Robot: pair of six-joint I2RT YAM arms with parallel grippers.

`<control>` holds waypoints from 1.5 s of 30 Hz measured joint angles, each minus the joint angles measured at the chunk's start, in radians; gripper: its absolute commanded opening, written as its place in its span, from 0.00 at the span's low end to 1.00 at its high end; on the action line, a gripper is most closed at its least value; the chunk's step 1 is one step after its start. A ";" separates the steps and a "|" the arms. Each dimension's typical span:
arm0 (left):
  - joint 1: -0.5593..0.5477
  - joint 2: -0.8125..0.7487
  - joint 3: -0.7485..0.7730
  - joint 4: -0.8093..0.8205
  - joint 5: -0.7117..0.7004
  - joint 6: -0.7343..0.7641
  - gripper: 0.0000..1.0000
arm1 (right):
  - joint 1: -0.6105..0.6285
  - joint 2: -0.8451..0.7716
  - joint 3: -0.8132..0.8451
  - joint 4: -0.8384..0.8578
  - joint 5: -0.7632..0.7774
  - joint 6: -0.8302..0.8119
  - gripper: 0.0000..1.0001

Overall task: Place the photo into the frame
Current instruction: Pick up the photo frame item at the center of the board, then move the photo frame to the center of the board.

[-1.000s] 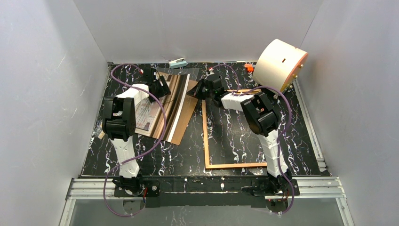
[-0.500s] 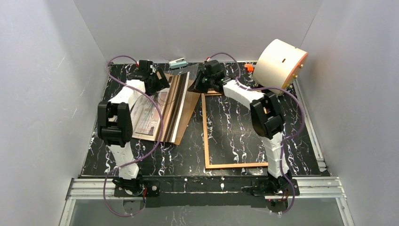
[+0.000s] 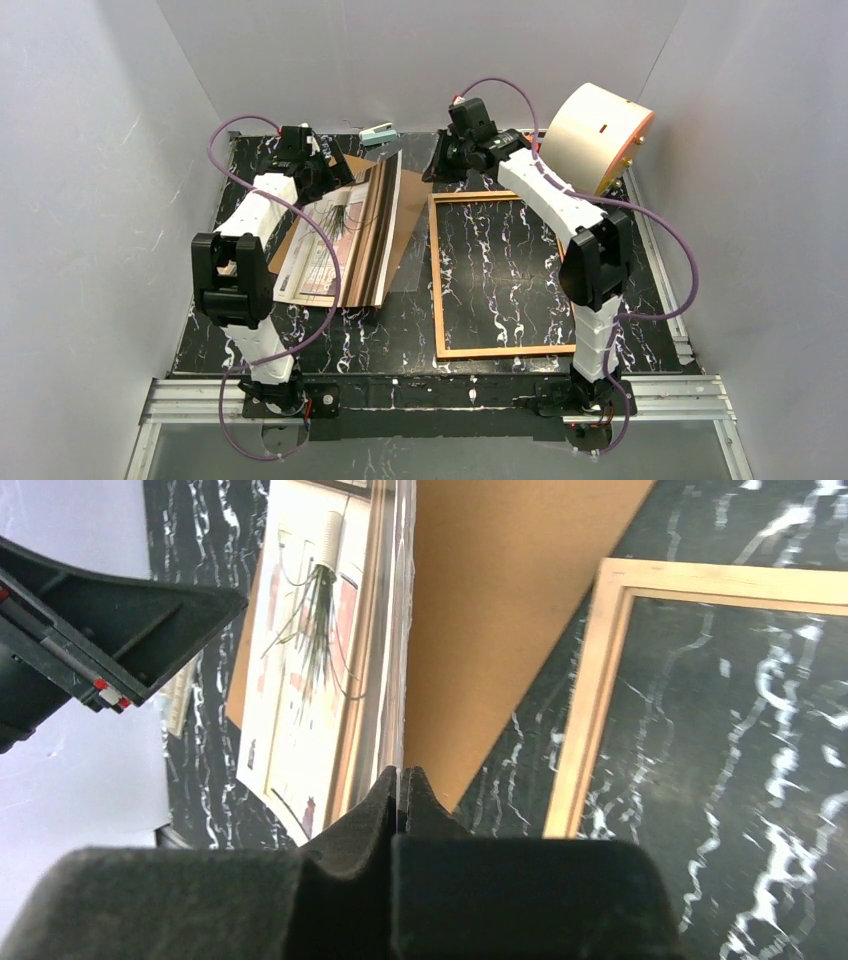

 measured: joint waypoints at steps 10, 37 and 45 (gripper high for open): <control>-0.005 -0.112 -0.125 -0.009 0.168 0.003 0.98 | -0.193 -0.270 -0.113 -0.132 -0.088 -0.134 0.01; -0.233 -0.182 -0.532 0.144 0.190 -0.102 0.81 | -0.512 -0.673 -1.127 0.344 -0.564 -0.114 0.07; -0.247 -0.191 -0.577 0.203 0.174 -0.167 0.69 | -0.512 -0.787 -1.285 0.534 -0.562 0.016 0.07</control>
